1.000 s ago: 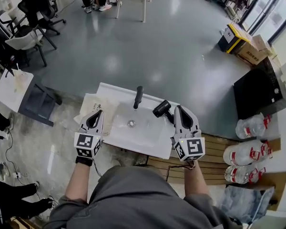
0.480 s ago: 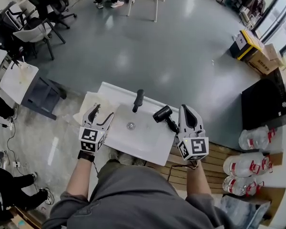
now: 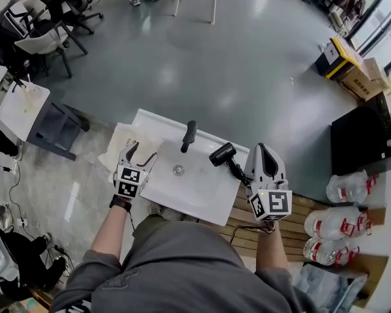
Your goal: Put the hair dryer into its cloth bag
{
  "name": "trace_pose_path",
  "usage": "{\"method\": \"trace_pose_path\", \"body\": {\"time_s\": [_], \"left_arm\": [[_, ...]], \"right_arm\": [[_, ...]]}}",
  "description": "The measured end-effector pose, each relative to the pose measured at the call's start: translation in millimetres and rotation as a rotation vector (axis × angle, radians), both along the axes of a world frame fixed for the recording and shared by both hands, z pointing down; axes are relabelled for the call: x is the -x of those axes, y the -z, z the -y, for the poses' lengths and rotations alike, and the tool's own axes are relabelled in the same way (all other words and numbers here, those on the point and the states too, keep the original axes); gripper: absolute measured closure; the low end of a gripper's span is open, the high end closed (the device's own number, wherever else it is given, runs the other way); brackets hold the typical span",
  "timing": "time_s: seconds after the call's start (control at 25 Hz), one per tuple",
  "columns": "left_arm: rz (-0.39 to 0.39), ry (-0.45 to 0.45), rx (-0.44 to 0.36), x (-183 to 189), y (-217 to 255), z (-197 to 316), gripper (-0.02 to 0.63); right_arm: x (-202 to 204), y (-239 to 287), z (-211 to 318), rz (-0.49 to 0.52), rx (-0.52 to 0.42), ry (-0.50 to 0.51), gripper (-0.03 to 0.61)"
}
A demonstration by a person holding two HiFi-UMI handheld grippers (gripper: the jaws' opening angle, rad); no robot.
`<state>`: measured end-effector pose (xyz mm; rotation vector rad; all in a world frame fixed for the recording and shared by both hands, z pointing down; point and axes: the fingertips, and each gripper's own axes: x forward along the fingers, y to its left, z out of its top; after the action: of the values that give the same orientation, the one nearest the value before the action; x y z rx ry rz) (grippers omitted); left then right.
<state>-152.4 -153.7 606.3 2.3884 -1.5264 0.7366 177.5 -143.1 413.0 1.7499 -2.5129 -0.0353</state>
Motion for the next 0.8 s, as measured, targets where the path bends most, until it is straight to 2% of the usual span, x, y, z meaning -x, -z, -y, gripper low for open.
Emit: {"method": "trace_pose_path", "body": {"time_s": [0.4,0.8], "left_arm": [[0.126,-0.034,0.195,2.7,-100.7,10.6,0.314],[0.212,-0.051,0.349,12.1,-170.8,6.0,0.314]], "right_arm": [[-32.2,-6.0,0.9,-0.027,0.028,-0.088,0.578],[-60.9,-9.9,2.2,-0.055,0.054,-0.164,0.577]]}}
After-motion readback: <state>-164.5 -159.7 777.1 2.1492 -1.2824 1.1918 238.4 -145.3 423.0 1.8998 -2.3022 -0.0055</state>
